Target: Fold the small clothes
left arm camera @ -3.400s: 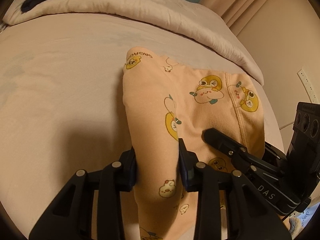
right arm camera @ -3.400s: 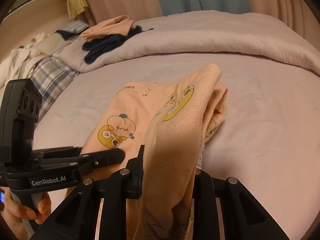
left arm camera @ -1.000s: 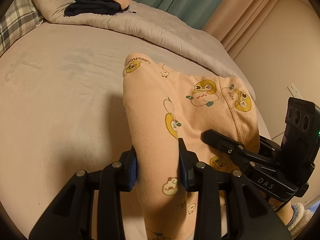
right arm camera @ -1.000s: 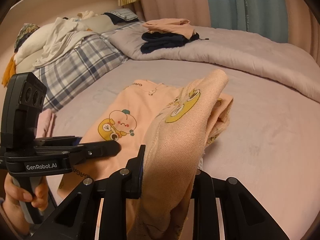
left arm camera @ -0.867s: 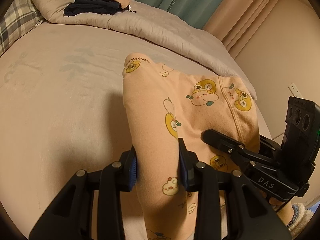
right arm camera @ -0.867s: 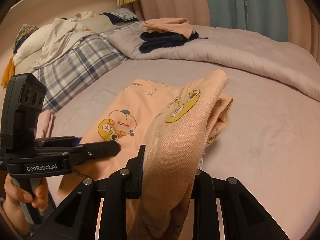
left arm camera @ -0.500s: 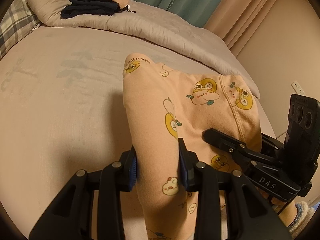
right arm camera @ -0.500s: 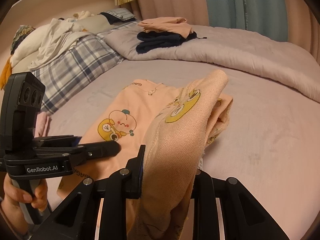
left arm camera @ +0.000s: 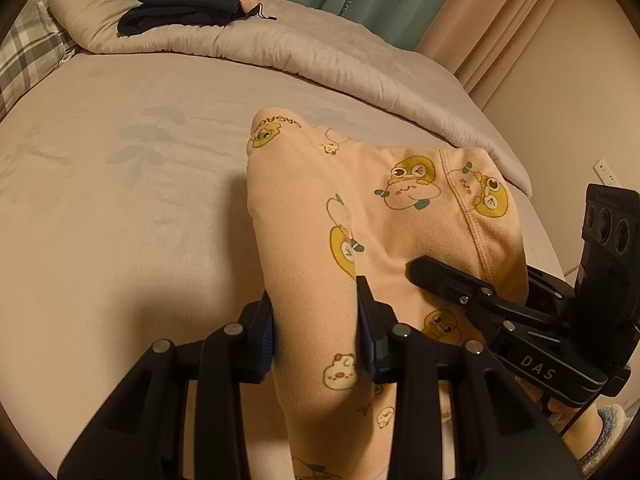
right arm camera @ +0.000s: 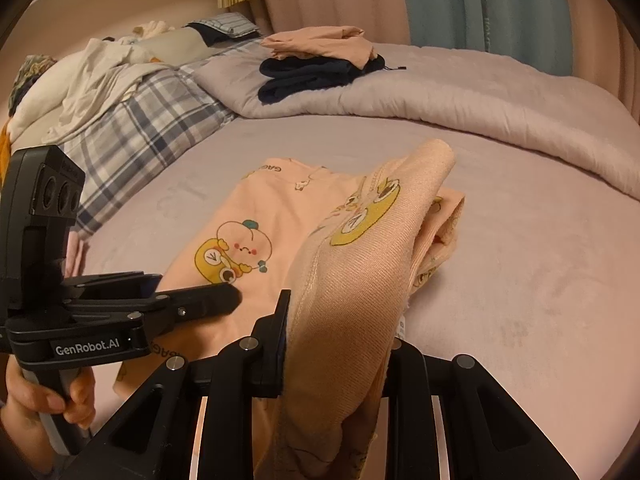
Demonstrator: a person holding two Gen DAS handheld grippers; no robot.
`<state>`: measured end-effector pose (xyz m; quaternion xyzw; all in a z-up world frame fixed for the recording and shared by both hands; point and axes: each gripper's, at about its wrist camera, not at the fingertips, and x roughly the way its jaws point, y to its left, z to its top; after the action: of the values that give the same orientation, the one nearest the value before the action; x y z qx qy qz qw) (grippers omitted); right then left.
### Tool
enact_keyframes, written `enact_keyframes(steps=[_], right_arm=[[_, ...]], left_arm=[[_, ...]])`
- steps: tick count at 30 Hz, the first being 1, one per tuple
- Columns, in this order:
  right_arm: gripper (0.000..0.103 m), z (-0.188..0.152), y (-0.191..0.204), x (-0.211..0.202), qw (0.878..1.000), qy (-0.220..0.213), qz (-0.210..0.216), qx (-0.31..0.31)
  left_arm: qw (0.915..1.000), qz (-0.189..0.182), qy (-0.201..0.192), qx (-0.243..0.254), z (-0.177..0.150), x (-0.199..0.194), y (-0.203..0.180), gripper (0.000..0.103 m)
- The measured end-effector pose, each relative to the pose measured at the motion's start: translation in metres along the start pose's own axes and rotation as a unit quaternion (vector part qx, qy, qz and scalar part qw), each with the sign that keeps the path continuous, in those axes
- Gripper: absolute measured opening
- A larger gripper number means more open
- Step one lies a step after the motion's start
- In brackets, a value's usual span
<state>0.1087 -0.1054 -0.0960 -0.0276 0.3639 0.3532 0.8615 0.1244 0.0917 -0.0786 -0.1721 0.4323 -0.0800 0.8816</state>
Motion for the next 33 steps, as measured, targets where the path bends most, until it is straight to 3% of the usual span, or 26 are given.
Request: enact_keyframes(steps=[33], right_arm=[[0.027, -0.001, -0.006, 0.051, 0.998, 0.044, 0.017, 0.035]], left_arm=[[0.9983, 0.040, 0.034, -0.026, 0.000, 0.041, 0.029, 0.034]])
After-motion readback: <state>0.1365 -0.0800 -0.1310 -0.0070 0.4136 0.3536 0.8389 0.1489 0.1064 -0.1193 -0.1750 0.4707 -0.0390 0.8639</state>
